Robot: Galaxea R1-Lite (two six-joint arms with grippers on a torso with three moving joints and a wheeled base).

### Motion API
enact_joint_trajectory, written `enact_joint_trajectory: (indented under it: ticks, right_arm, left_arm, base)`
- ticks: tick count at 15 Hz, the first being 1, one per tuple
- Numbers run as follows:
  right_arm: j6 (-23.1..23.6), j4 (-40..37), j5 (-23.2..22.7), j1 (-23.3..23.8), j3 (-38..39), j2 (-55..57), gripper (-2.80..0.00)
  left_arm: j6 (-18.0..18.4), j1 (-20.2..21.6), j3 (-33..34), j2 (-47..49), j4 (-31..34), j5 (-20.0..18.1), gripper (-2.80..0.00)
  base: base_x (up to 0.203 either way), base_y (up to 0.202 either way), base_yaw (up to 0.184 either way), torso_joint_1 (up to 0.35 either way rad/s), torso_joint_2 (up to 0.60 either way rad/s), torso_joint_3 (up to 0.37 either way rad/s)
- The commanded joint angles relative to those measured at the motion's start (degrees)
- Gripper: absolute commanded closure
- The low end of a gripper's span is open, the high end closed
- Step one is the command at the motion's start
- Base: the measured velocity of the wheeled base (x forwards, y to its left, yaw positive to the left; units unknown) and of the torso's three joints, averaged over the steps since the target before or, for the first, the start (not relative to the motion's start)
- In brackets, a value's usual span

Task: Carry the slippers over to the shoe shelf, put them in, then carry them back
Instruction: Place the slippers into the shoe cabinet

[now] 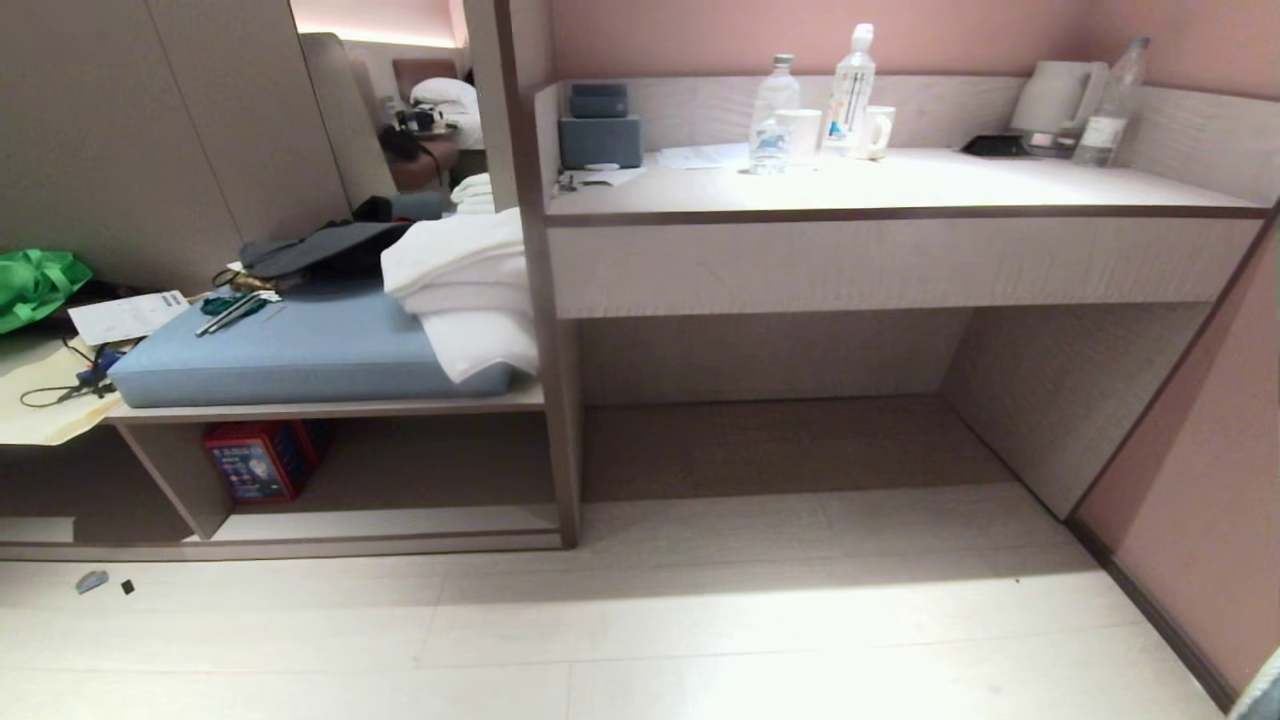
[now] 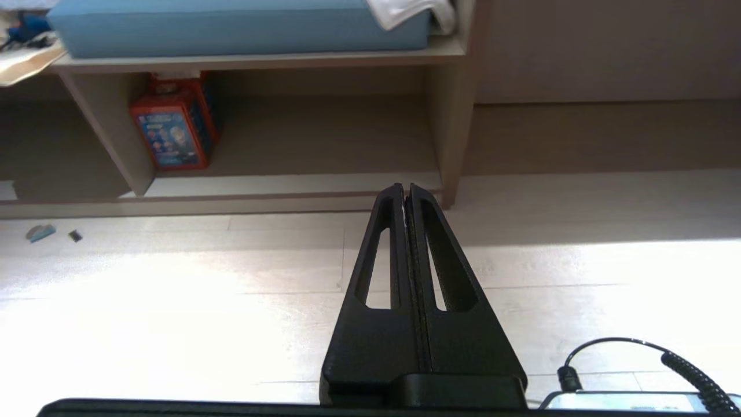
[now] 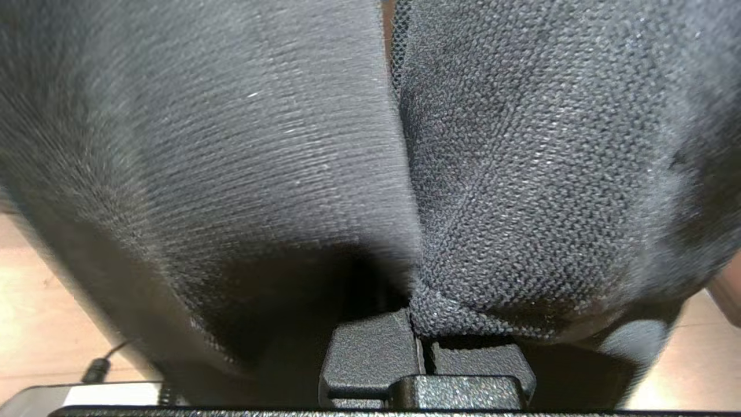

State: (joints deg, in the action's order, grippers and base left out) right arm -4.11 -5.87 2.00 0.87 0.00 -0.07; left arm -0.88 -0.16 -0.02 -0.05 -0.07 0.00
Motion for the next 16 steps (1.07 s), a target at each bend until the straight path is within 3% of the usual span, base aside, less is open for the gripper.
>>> enact_joint_trajectory:
  ticks: [1, 16]
  right_arm:
    - [0.0, 0.0, 0.0, 0.0, 0.1, -0.1, 0.00]
    - [0.0, 0.0, 0.0, 0.0, 0.0, -0.1, 0.00]
  left_arm:
    - [-0.1, 0.0, 0.0, 0.0, 0.0, 0.0, 0.00]
    - [-0.1, 0.1, 0.0, 0.0, 0.0, 0.0, 0.00]
  base:
    - [0.000, 0.191, 0.003, -0.002, 0.00, 0.002]
    - [0.000, 0.196, -0.002, 0.001, 0.00, 0.003]
